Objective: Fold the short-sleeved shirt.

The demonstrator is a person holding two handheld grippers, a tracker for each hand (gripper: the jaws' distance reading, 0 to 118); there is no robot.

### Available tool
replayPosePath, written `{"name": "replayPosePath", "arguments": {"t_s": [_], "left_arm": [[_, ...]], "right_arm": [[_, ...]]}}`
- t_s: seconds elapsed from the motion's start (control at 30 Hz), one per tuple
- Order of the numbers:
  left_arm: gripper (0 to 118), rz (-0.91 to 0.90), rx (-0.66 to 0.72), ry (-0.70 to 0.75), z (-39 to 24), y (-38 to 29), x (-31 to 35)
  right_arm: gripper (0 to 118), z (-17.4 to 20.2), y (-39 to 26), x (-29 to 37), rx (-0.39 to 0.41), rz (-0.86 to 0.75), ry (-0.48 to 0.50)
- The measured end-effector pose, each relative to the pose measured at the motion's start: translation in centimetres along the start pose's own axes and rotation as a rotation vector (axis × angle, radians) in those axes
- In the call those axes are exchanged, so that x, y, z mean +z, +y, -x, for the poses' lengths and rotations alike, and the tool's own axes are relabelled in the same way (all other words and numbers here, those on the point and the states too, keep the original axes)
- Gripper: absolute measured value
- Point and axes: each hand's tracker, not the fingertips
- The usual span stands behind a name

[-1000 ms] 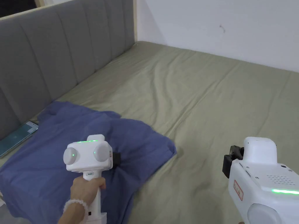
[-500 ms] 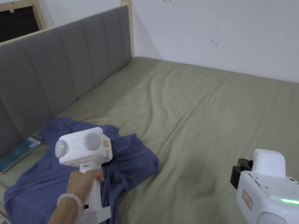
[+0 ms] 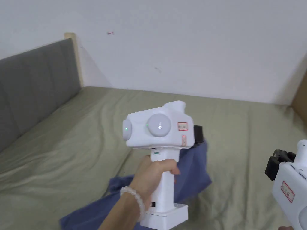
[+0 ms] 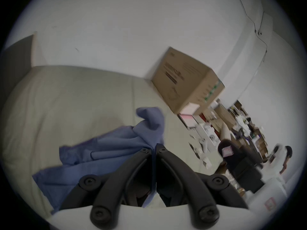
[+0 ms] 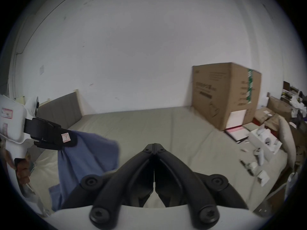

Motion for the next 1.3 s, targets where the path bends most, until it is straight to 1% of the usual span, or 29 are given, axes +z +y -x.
{"name": "replayPosePath", "arguments": {"t_s": [0.03, 0.1, 0.2, 0.23, 0.27, 0.3, 0.33, 0.37, 0.43, 0.47, 0.53, 0.57, 0.6, 0.63, 0.67, 0.7, 0.73, 0.77, 0.83, 0.93, 1.0, 1.03, 1.07, 1.1, 1.13, 1.17, 1.2, 1.23, 1.3], "left_arm": [[2, 0.009, -0.046, -0.025, -2.0, -0.5, -0.9], [2, 0.040, -0.028, -0.058, -4.9, -1.8, -3.2], [4, 0.155, -0.047, -0.090, -7.5, -5.5, -7.6], [13, 0.197, -0.093, -0.093, -8.0, -7.2, -9.4], [34, 0.243, -0.110, -0.074, -8.3, -8.9, -11.1], [70, 0.285, -0.132, -0.048, -8.2, -10.4, -12.5], [110, 0.344, -0.124, -0.027, -8.1, -12.0, -14.0], [116, 0.396, -0.132, -0.026, -7.8, -13.4, -15.2], [112, 0.477, -0.146, 0.001, -7.4, -15.4, -16.1], [112, 0.519, -0.162, -0.019, -7.1, -16.2, -16.5], [109, 0.504, -0.143, -0.052, -6.5, -16.5, -15.6], [102, 0.498, -0.145, -0.050, -6.2, -15.7, -14.7], [87, 0.497, -0.153, -0.029, -6.1, -15.2, -14.2], [54, 0.480, -0.170, -0.001, -5.8, -14.6, -13.5], [29, 0.444, -0.185, 0.010, -5.4, -13.9, -12.6], [9, 0.412, -0.185, 0.017, -5.0, -12.6, -11.5], [2, 0.381, -0.166, 0.026, -4.3, -11.6, -10.1], [0, 0.357, -0.151, 0.042, -3.6, -10.7, -8.8], [0, 0.306, -0.116, 0.089, -1.3, -9.4, -7.5], [0, 0.268, -0.111, 0.181, 2.3, -9.8, -5.1], [0, 0.294, -0.088, 0.250, 5.0, -10.8, -4.4], [0, 0.303, -0.047, 0.267, 6.5, -11.0, -4.1], [4, 0.317, -0.011, 0.274, 7.8, -11.1, -3.7], [22, 0.304, 0.025, 0.274, 9.2, -11.1, -3.4], [57, 0.294, 0.056, 0.305, 10.5, -10.7, -3.0], [83, 0.267, 0.062, 0.340, 11.8, -10.2, -2.6], [98, 0.249, 0.064, 0.357, 12.9, -9.6, -2.3], [100, 0.240, 0.077, 0.377, 14.2, -9.1, -2.0], [97, 0.245, 0.108, 0.461, 17.2, -8.2, -2.5]], "right_arm": [[0, -1.1, 0.2, 0.5, 0.002, -0.011, -0.030], [0, -3.2, 0.3, 1.2, -0.014, -0.018, -0.069], [0, -6.1, -0.1, 1.5, -0.049, -0.002, -0.121], [0, -7.1, -0.5, 1.3, -0.055, 0.010, -0.140], [0, -7.8, -0.9, 1.1, -0.058, 0.029, -0.155], [0, -8.4, -1.3, 0.9, -0.061, 0.042, -0.164], [0, -9.0, -1.8, 0.7, -0.067, 0.061, -0.175], [0, -9.5, -2.3, 0.4, -0.076, 0.079, -0.181], [0, -10.1, -3.1, 0.0, -0.086, 0.111, -0.180], [0, -10.3, -3.5, -0.2, -0.086, 0.121, -0.180], [0, -10.3, -4.0, -0.7, -0.081, 0.141, -0.183], [0, -10.2, -4.1, -0.9, -0.084, 0.148, -0.182], [0, -10.2, -4.1, -1.1, -0.089, 0.155, -0.176], [0, -10.0, -4.0, -1.3, -0.097, 0.161, -0.168], [0, -9.7, -4.0, -1.3, -0.099, 0.160, -0.162], [0, -9.4, -3.9, -1.4, -0.099, 0.158, -0.150], [0, -9.0, -3.9, -1.4, -0.096, 0.156, -0.139], [0, -8.5, -3.8, -1.4, -0.088, 0.155, -0.127], [0, -7.6, -3.8, -1.7, -0.075, 0.163, -0.106], [0, -6.1, -4.3, -2.0, -0.055, 0.177, -0.078], [0, -5.1, -4.8, -2.4, -0.042, 0.189, -0.055], [0, -4.6, -5.1, -2.7, -0.035, 0.195, -0.050], [0, -4.2, -5.3, -3.0, -0.026, 0.201, -0.042], [0, -3.7, -5.4, -3.4, -0.020, 0.208, -0.037], [0, -3.3, -5.5, -3.7, -0.016, 0.214, -0.031], [0, -2.9, -5.5, -4.0, -0.010, 0.220, -0.021], [0, -2.5, -5.6, -4.3, -0.006, 0.223, -0.016], [0, -2.1, -5.6, -4.7, 0.003, 0.226, -0.010], [0, -1.5, -5.7, -5.2, 0.018, 0.230, -0.004]]}}
